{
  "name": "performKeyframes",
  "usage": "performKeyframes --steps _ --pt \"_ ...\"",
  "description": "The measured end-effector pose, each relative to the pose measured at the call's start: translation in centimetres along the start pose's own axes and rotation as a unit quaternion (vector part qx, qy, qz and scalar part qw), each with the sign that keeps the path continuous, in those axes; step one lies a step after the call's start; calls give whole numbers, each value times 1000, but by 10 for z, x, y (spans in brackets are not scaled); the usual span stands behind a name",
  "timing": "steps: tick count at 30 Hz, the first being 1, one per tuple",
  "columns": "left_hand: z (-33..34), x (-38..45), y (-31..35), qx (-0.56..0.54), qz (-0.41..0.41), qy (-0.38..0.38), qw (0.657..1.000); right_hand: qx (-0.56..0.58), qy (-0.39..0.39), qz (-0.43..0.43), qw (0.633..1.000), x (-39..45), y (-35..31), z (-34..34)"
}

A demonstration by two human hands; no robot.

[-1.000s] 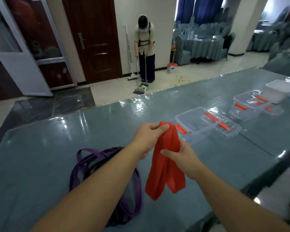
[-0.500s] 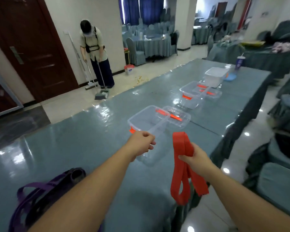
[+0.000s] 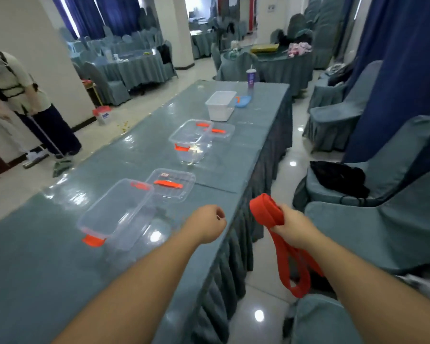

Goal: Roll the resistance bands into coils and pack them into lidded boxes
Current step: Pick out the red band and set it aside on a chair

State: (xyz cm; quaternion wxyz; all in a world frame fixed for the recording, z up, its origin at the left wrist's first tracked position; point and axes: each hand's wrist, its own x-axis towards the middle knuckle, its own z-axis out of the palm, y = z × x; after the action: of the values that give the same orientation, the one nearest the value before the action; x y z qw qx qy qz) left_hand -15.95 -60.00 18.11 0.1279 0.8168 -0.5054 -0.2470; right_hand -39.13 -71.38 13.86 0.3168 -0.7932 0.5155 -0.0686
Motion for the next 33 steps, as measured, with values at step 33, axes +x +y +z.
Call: performKeyframes --steps 33 --pt "23 421 141 224 218 -60 948 -204 25 117 972 326 91 -147"
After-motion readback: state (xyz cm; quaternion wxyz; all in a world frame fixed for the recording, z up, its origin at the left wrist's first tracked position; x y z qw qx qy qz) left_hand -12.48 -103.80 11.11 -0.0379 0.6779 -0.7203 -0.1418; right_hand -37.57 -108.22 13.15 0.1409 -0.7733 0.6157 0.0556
